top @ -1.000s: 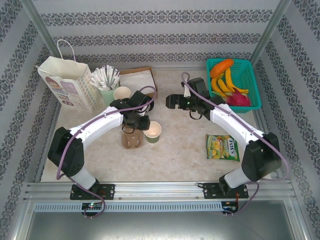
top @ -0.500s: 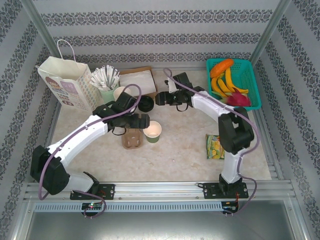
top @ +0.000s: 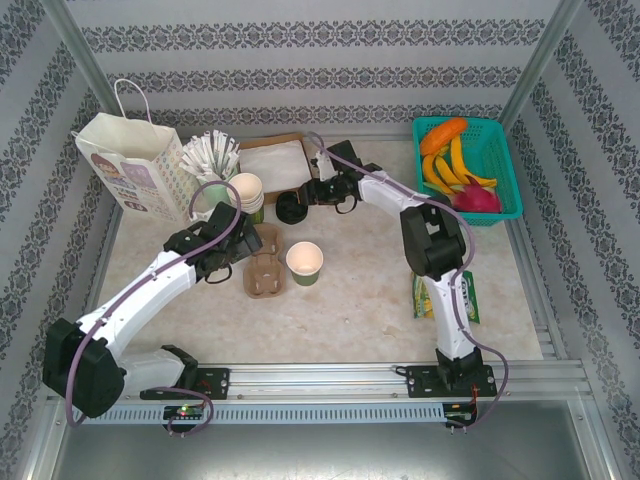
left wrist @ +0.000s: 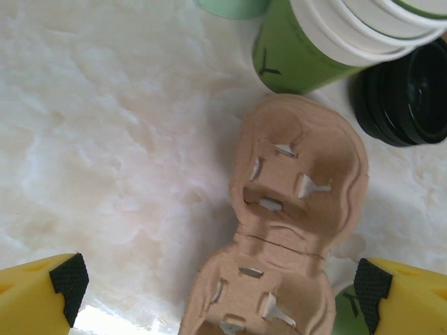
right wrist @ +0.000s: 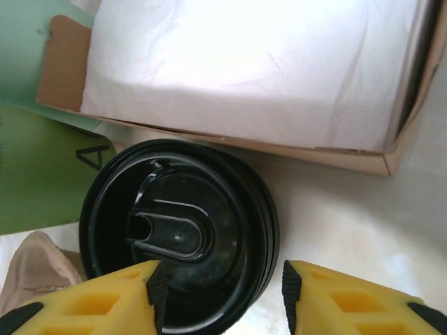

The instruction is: Pack the takeout coffee

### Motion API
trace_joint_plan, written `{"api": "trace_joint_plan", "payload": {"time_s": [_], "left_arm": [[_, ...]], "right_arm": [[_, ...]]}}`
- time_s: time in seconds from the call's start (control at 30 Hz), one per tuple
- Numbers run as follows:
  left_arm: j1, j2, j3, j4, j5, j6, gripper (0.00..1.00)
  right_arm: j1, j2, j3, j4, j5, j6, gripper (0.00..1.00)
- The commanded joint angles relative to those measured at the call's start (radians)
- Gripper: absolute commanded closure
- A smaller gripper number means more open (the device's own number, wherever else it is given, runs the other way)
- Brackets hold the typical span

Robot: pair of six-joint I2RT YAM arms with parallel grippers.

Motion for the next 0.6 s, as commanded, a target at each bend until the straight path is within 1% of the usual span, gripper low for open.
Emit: {"api": "trace_joint_plan", "payload": {"time_s": [0.0, 0.1, 0.27, 0.43, 0.57], "left_arm": [[0.011, -0.03, -0.011, 0.022, -0.091, -0.064, 0.0], [0.012, -0.043, -0.024, 0.029, -0.113, -0.057, 0.0], [0.013, -0.04, -0.034, 0.046, -0.117, -0.05, 0.0], [0.014, -0.029, -0.032, 0.046, -0.114, -0.048, 0.0], [0.013, -0.022, -0.03, 0.043, -0.108, -0.042, 0.0]], "right_arm": [[0.015, 0.048, 0.065, -0.054, -0.031, -0.004, 0.52], [0.019, 0.067, 0.081, -0.066, -0.012, -0.007, 0.54], [0.021, 0.083, 0.096, -0.072, 0.0, -0.003, 0.61], [0.025, 0.1, 0.126, -0.098, 0.022, -0.019, 0.77], [0.029, 0.084, 0.131, -0.109, 0.059, -0.037, 0.82]]}}
